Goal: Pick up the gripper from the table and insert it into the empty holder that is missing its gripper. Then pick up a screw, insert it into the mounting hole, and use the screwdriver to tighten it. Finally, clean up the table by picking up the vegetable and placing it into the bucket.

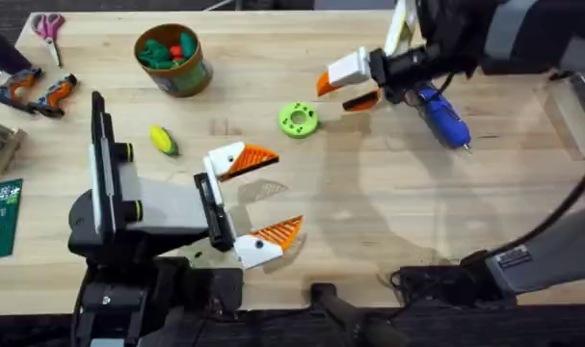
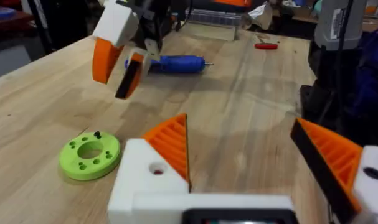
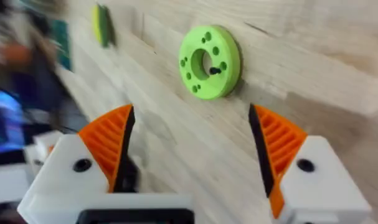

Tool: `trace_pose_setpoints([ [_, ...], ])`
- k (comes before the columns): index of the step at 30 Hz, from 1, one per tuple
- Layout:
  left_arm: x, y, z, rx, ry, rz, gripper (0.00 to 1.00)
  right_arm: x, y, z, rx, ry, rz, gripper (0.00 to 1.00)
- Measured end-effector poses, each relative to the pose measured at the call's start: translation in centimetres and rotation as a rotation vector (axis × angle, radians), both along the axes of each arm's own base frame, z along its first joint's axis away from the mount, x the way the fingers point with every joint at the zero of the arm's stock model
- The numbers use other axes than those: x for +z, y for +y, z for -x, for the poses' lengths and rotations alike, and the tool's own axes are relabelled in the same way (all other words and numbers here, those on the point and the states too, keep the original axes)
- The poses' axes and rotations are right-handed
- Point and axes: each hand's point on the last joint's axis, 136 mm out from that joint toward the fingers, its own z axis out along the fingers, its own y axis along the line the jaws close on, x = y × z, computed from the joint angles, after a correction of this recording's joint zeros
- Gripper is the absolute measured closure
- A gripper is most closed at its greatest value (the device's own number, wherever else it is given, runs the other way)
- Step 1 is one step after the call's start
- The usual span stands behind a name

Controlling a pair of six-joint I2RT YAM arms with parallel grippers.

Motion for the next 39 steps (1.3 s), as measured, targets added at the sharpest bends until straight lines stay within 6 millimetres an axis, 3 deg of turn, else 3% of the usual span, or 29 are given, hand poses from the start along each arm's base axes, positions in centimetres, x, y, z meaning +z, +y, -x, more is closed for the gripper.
trace_pose_setpoints([
  [5,0.0,0.0,0.0,0.000,0.000,0.000,0.015,1.4,1.2,0.2,0.124,-0.185,0.186,0.010],
  [16,0.0,0.0,0.0,0.000,0.000,0.000,0.015,-0.8,4.9,0.8,0.313,-0.449,0.556,0.008],
  [28,0.0,0.0,0.0,0.000,0.000,0.000,0.015,-2.4,5.2,-1.5,0.298,-0.521,0.645,0.233],
  [39,0.0,0.0,0.0,0.000,0.000,0.000,0.015,-2.9,5.4,-1.9,0.293,-0.528,0.644,0.259],
])
